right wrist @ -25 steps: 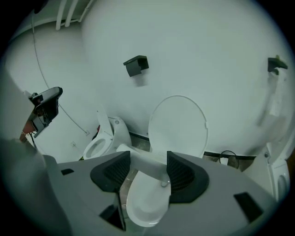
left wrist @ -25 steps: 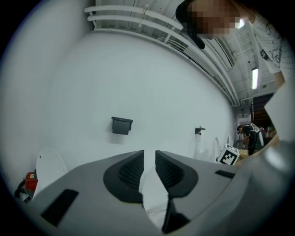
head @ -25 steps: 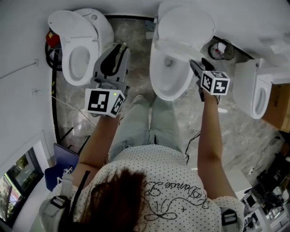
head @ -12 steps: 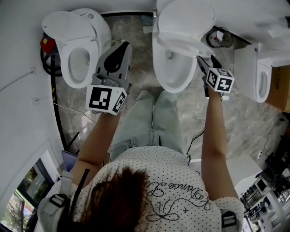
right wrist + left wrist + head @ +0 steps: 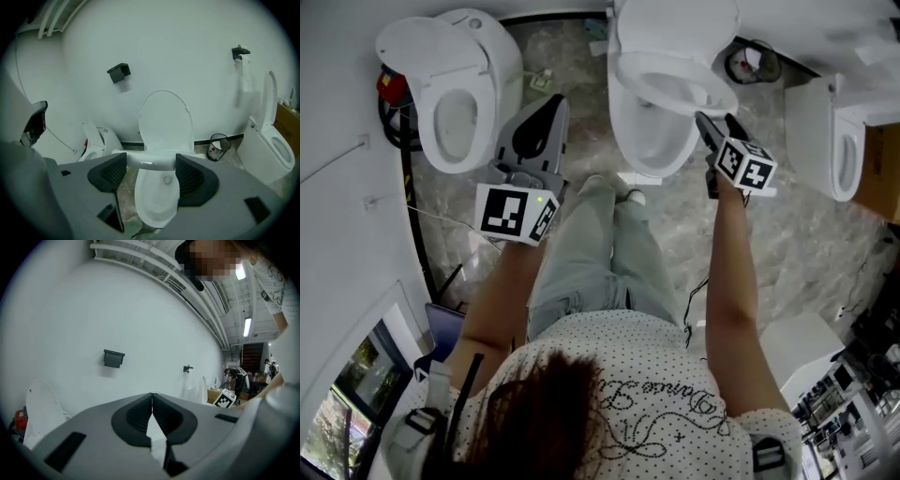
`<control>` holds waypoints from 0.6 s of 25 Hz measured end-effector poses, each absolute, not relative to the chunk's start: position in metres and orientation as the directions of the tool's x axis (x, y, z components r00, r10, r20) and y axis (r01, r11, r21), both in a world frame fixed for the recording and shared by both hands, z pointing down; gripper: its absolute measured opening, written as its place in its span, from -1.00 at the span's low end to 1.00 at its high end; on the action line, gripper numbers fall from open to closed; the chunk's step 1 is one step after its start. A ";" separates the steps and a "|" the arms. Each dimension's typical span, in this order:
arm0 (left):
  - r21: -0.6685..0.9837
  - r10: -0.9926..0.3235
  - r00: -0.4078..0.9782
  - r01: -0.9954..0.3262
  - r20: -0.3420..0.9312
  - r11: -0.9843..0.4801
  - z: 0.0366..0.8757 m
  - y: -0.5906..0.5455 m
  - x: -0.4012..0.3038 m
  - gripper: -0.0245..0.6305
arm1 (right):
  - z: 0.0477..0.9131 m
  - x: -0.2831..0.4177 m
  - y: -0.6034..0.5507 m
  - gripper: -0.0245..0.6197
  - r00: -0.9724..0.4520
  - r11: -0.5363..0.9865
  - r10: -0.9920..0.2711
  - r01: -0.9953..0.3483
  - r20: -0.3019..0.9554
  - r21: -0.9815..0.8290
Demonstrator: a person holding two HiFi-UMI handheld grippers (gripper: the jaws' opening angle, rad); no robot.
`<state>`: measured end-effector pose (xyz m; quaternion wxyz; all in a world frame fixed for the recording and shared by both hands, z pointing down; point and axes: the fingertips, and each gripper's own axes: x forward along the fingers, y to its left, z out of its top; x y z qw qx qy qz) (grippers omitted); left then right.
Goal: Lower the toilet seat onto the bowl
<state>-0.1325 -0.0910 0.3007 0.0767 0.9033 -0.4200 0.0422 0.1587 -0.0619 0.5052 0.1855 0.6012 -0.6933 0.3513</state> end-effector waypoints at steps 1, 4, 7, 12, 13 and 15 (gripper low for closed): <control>0.101 -0.759 0.635 -0.772 0.144 -0.627 0.302 -0.085 -0.130 -0.91 | 0.507 0.159 -0.059 0.13 -0.213 0.036 -0.705 -0.963 0.676 -0.266; 0.099 -0.780 0.606 -0.795 0.153 -0.598 0.308 -0.067 -0.123 -0.91 | 0.519 0.159 -0.048 0.13 -0.232 0.052 -0.705 -0.960 0.671 -0.277; 0.093 -0.795 0.585 -0.811 0.162 -0.578 0.313 -0.051 -0.114 -0.91 | 0.527 0.157 -0.037 0.13 -0.243 0.066 -0.705 -0.958 0.666 -0.280; 0.071 -0.814 0.546 -0.836 0.198 -0.544 0.328 -0.027 -0.104 -0.91 | 0.533 0.154 -0.023 0.11 -0.235 0.082 -0.736 -0.962 0.635 -0.261; 0.065 -0.817 0.538 -0.841 0.206 -0.537 0.332 -0.024 -0.103 -0.91 | 0.535 0.152 -0.021 0.11 -0.234 0.084 -0.742 -0.962 0.628 -0.259; 0.065 -0.826 0.521 -0.852 0.214 -0.520 0.338 -0.019 -0.101 -0.91 | 0.539 0.150 -0.019 0.11 -0.236 0.090 -0.745 -0.962 0.624 -0.257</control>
